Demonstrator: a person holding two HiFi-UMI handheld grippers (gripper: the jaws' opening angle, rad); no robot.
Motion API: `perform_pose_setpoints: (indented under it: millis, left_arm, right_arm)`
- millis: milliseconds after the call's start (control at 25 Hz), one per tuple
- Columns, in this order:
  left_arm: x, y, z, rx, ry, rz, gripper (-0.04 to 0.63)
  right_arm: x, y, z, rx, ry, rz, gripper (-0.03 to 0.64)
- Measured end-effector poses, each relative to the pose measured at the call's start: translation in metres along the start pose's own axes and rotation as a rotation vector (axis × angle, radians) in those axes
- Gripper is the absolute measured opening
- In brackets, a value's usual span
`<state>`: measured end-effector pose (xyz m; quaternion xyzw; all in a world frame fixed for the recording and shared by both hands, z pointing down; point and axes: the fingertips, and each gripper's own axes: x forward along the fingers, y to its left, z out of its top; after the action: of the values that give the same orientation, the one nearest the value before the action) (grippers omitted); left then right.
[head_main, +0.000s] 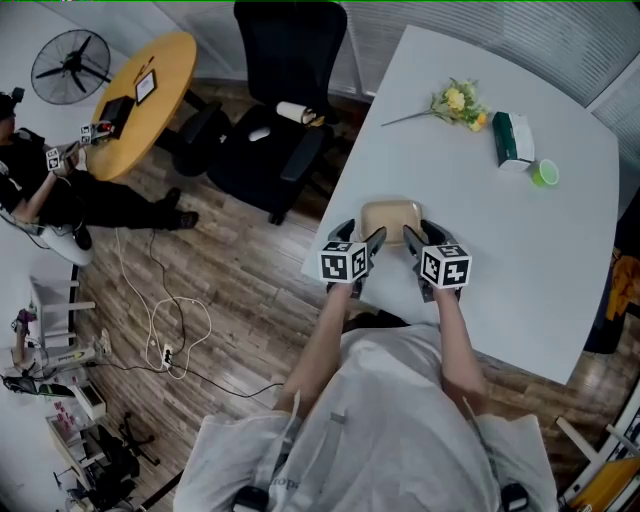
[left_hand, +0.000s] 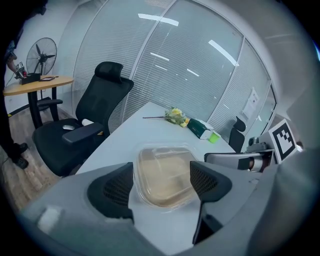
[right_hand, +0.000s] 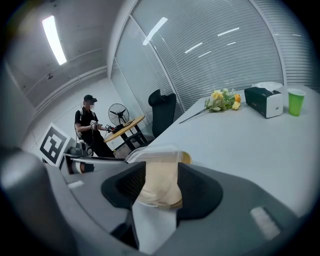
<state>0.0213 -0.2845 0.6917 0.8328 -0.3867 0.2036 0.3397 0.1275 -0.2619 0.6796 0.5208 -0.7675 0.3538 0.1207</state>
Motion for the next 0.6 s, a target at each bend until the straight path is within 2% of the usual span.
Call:
perform_pose_setpoints:
  millis: [360,600]
  left_arm:
    - [-0.009,-0.001,0.002,-0.028,-0.024,-0.003,0.354]
    - [-0.012,-0.005,0.002,-0.043,-0.041,-0.028,0.353]
  right_arm:
    - [-0.012,-0.008,0.004,0.035,-0.038,-0.039,0.037]
    - [-0.015,-0.011,0.003,0.002,-0.027,-0.071,0.028]
